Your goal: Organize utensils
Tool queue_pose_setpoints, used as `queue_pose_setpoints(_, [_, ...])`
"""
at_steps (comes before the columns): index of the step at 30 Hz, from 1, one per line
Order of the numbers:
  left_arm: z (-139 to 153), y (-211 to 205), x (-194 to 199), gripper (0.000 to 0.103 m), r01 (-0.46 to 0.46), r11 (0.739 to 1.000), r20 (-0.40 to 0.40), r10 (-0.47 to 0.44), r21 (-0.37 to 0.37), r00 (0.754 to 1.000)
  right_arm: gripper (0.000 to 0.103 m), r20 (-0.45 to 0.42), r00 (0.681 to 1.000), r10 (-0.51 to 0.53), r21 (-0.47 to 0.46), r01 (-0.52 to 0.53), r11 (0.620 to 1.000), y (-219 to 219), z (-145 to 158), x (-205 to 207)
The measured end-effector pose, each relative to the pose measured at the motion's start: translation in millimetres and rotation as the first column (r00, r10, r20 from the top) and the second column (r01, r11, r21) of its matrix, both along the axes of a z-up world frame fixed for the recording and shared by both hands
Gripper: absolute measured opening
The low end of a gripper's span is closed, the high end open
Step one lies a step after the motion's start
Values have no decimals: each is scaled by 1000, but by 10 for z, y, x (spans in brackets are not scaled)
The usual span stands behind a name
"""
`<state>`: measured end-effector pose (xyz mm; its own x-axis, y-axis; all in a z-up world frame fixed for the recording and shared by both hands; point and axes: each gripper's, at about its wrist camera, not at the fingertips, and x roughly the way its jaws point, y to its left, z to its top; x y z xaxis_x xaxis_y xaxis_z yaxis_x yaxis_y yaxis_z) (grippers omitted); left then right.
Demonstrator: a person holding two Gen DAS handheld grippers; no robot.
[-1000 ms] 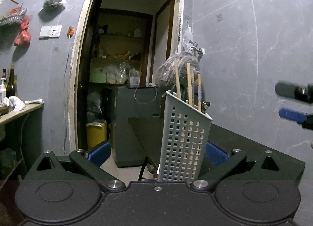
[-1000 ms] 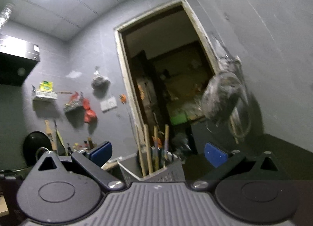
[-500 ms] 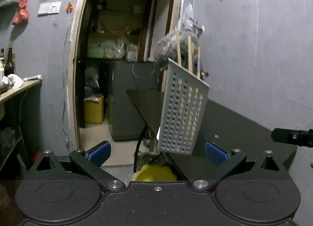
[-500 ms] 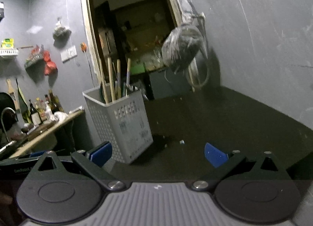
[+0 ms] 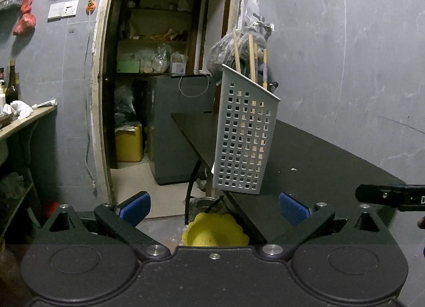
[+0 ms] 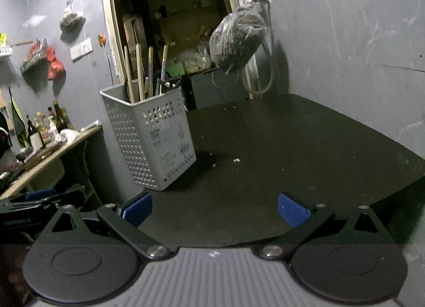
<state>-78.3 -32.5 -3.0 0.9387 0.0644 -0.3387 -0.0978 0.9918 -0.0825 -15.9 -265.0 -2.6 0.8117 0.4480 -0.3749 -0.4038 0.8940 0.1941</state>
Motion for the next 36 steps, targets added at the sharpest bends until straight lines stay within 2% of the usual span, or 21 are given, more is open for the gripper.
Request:
queue_pose_setpoints(5, [0,-1,26,102,3,1000,-8,-3,3,1000,103,-14,1000,-1,-43,1,999,69,-14,27])
queue_pose_setpoints(36, [-23,-25,45,102,3,1000,-15,-2,19,1000,103,-67,998,-10,-63,6,998,76,-65,128])
